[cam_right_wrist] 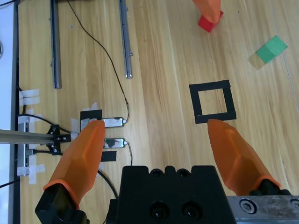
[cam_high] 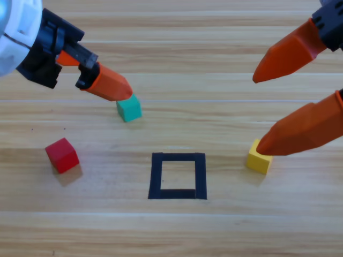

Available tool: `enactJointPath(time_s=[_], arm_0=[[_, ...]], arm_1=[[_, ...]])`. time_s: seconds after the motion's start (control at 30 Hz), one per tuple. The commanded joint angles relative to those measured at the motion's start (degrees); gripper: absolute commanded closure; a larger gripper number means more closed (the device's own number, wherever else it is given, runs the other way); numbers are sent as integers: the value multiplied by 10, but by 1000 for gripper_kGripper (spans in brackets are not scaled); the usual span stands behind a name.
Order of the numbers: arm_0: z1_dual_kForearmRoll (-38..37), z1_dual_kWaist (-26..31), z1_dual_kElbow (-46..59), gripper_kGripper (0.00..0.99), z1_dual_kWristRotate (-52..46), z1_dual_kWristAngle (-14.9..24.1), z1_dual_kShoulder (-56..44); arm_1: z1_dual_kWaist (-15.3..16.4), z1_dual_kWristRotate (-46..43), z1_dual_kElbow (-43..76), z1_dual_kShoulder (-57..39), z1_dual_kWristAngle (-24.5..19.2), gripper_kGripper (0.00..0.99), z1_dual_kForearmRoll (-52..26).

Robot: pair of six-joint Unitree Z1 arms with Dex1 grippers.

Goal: Stack the blocks in the rectangular block: red at the bottom, yellow in the middle, green on top

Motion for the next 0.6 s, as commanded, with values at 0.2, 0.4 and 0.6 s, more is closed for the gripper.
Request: enactJointPath(time_s=[0.2,0.4,0.6], arm_0=[[4,-12,13,0,-8,9,4],[6,-12,15,0,-9,12,0],[25,0,-7,0,-47,41,1]], arm_1=[[13,19,24,38,-20,21,6],[9,91,23,58,-148,21,6],[-9,87,23,151,-187,21,6]])
